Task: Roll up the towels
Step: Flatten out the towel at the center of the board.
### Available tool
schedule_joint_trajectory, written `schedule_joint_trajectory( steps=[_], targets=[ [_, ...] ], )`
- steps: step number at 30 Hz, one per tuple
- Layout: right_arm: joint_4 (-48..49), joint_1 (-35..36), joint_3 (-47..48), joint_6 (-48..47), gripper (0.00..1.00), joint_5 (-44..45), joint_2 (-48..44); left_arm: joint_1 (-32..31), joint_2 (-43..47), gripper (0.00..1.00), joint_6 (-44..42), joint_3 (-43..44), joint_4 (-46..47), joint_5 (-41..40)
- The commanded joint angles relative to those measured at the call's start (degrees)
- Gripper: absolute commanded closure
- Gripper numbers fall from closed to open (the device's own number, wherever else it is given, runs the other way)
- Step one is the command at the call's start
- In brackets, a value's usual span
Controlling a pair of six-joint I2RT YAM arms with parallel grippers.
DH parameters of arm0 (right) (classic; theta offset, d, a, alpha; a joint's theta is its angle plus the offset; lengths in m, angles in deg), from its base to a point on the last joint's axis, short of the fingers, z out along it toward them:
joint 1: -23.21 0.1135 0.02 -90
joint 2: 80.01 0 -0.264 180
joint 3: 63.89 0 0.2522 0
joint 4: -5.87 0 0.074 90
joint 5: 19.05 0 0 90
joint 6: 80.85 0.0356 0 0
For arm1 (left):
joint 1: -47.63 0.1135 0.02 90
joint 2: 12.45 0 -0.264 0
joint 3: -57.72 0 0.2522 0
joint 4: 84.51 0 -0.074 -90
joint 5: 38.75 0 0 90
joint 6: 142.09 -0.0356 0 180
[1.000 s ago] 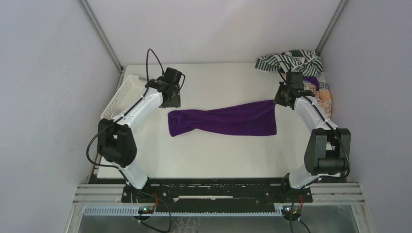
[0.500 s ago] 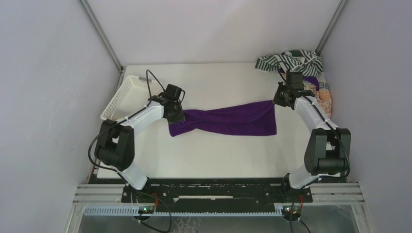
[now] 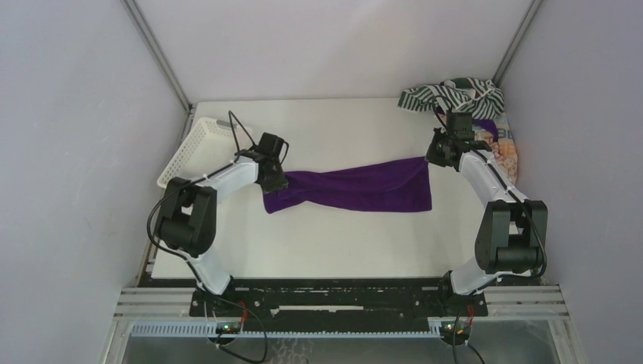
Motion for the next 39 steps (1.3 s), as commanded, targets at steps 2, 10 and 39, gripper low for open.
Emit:
schedule_joint_trajectory(
  steps=[2, 10, 39],
  targets=[
    [2.0, -0.2, 0.0, -0.1, 1.0, -0.3, -0.2, 0.2, -1.5, 0.65, 0.5, 2.3, 2.5, 1.7],
    [2.7, -1.3, 0.0, 0.6, 1.0, -0.7, -2.1, 1.0, 3.2, 1.0, 0.2, 4.0, 2.3, 5.3],
    [-8.5, -16.8, 1.3, 7.4, 1.0, -10.5, -44.3, 14.6, 46.1, 1.0, -7.0, 10.7, -16.0, 28.5]
  ],
)
